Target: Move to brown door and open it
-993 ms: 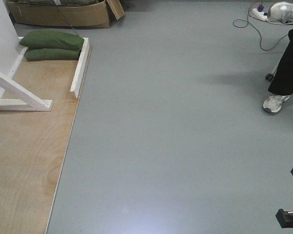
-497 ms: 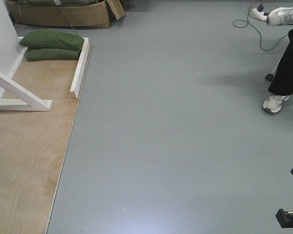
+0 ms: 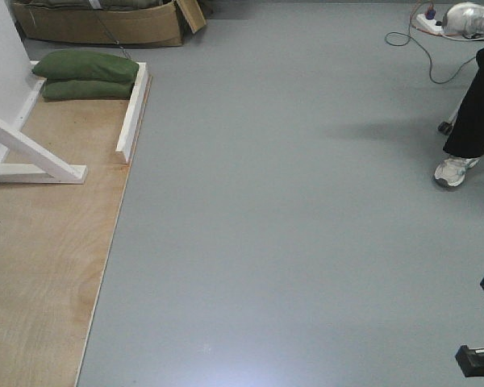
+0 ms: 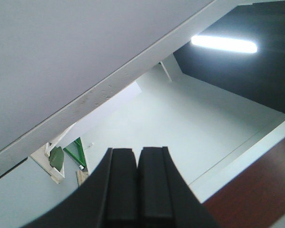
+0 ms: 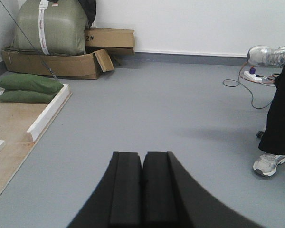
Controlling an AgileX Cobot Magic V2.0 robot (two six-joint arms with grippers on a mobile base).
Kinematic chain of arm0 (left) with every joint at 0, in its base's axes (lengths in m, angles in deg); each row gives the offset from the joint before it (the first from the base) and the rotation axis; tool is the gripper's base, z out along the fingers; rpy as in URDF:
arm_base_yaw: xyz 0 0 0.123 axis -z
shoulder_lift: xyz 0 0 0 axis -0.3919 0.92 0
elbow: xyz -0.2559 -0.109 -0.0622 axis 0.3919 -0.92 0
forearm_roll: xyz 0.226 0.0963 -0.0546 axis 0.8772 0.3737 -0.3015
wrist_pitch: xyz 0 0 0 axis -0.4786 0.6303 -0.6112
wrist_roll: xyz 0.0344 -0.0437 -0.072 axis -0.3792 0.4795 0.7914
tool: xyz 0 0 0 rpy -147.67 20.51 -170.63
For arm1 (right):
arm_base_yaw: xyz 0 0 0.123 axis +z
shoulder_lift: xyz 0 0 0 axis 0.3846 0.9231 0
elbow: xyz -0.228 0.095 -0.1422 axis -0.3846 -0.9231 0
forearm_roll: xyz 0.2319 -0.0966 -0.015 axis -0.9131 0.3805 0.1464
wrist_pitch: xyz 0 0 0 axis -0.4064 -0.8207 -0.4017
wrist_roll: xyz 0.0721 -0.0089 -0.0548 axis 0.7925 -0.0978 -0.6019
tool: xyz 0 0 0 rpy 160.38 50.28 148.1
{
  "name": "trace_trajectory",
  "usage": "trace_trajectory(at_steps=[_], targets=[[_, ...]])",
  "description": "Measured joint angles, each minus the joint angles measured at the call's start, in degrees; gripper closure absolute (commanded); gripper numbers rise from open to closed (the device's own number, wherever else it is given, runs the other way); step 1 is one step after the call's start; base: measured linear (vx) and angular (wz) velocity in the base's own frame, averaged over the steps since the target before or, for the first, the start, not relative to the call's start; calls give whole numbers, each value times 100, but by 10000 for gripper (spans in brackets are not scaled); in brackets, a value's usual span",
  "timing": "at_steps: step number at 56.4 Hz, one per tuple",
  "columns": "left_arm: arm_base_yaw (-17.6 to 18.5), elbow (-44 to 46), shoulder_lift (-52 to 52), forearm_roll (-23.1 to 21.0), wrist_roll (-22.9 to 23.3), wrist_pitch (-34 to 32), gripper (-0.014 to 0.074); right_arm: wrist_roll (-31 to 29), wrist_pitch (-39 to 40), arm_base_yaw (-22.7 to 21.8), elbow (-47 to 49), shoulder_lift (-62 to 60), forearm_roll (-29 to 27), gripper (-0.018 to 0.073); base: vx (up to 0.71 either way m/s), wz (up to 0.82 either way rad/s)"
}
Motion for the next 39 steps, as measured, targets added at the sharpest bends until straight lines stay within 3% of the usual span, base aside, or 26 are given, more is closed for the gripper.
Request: trace_trajectory(at_steps=[18,39], targets=[[-12,1447,1098,-37,14,1619,600,0,0,0,0,0,0,559,0,0],[-6,2028,1591,-206,29,2670,600,0,0,0,0,0,0,559,0,0]])
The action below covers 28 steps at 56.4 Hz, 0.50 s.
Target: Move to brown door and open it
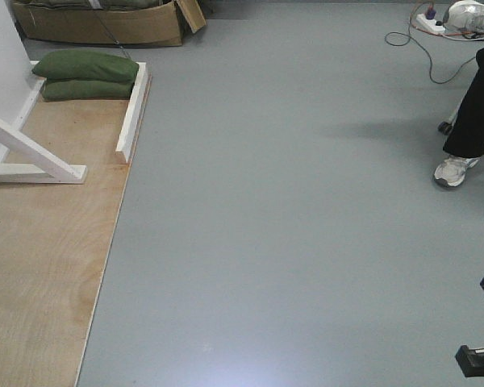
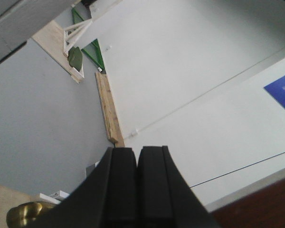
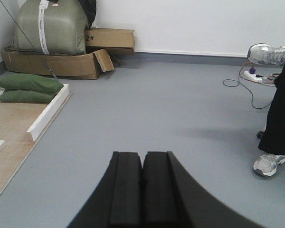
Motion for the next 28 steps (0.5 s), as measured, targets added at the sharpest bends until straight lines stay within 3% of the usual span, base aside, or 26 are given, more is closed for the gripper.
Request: trace_trajectory(at_steps=[28], targets=[[-83,22,-214,-1391,4,673,600,0,0,0,0,0,0,559,0,0]])
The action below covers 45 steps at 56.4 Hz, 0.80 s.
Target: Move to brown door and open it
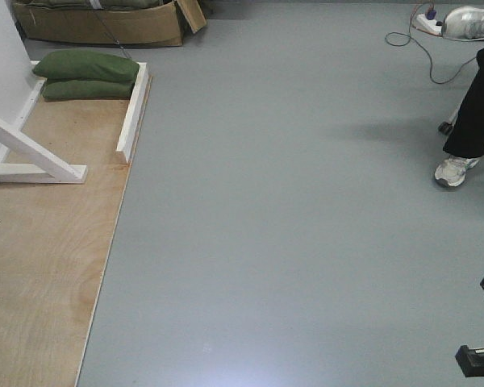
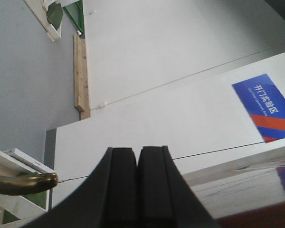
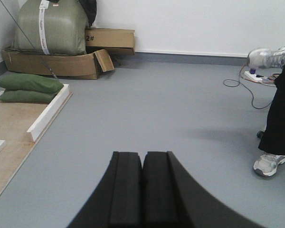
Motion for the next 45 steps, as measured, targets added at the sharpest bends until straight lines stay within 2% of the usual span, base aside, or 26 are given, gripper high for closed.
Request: trace_trajectory(at_steps=[7,26,37,45], targets=[[0,0,-178,-223,0,194,600,0,0,0,0,0,0,559,0,0],[38,7,-516,-411,0,925,600,0,0,0,0,0,0,559,0,0],[45,27,-667,-456,0,873,600,0,0,0,0,0,0,559,0,0],[45,27,-678,-456,0,423,600,0,0,0,0,0,0,559,0,0]])
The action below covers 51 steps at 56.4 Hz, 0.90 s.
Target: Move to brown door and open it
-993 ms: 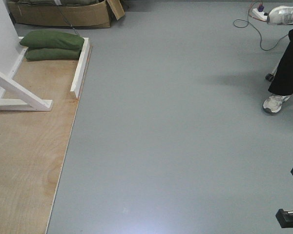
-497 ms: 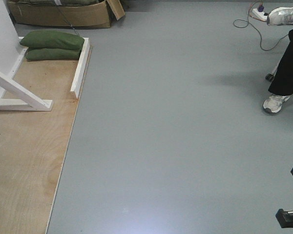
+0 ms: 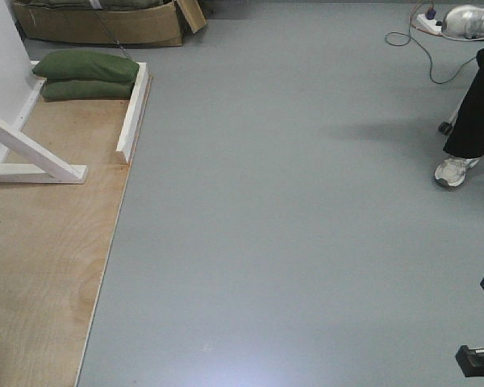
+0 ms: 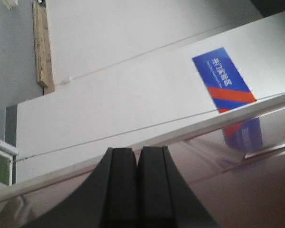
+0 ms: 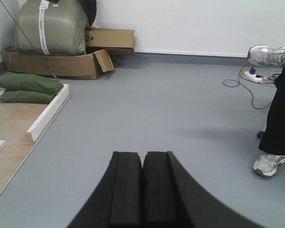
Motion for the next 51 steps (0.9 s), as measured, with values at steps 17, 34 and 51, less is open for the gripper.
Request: trace_trajectory(at_steps=[17,34,51], targets=[[50,0,77,-38,-22,-1055,600,0,0,0,0,0,0,559,0,0],[659,0,329,66,-114,-717,600,0,0,0,0,0,0,559,0,0],[781,408,330,769,-2508,-424,600,0,0,0,0,0,0,559,0,0]])
